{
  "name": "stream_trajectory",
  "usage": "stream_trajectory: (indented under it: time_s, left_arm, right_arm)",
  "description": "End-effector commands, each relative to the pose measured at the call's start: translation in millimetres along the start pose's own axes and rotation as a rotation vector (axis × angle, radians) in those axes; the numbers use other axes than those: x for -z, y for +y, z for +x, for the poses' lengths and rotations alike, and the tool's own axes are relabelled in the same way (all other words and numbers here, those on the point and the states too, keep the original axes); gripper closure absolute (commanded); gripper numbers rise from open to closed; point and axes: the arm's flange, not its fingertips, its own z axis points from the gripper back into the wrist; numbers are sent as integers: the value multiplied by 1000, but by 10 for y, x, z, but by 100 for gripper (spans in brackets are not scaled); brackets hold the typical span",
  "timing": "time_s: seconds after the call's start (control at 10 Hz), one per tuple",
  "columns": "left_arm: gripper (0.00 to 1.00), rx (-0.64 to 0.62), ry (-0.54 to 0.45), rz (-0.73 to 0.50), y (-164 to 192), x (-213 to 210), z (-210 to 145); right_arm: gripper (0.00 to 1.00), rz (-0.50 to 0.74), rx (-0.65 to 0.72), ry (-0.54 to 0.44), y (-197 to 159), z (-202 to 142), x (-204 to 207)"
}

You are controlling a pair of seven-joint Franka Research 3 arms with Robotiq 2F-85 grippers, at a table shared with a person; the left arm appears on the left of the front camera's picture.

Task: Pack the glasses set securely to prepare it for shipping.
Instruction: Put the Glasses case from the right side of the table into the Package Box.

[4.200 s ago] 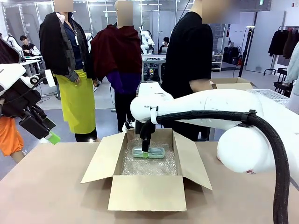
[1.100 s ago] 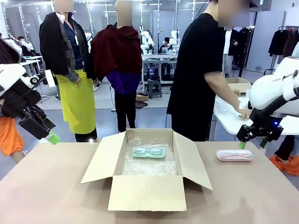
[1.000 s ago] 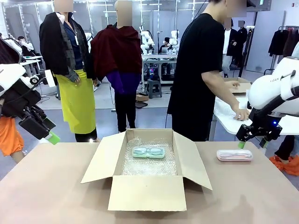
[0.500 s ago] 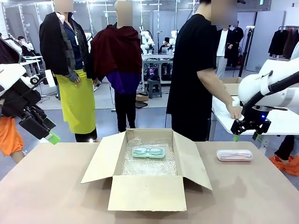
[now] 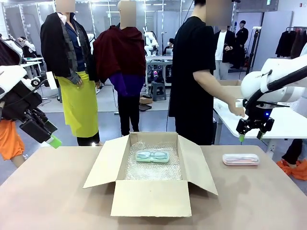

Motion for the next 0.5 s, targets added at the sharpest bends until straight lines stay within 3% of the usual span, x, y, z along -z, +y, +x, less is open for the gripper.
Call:
stream_trajectory:
  time_s: [0.0,0.2,0.4]
  left_arm:
    - [0,17,-6,-16,9,-17,-25]
    - [0,17,-6,-16,9,-17,-25]
    - [0,17,-6,-16,9,-17,-25]
  right_arm:
    - [7,-48,-335,67,-93,191,1]
    - [7,-79,-715,140,-144,284,26]
    - [7,-66,-1030,137,-156,365,113]
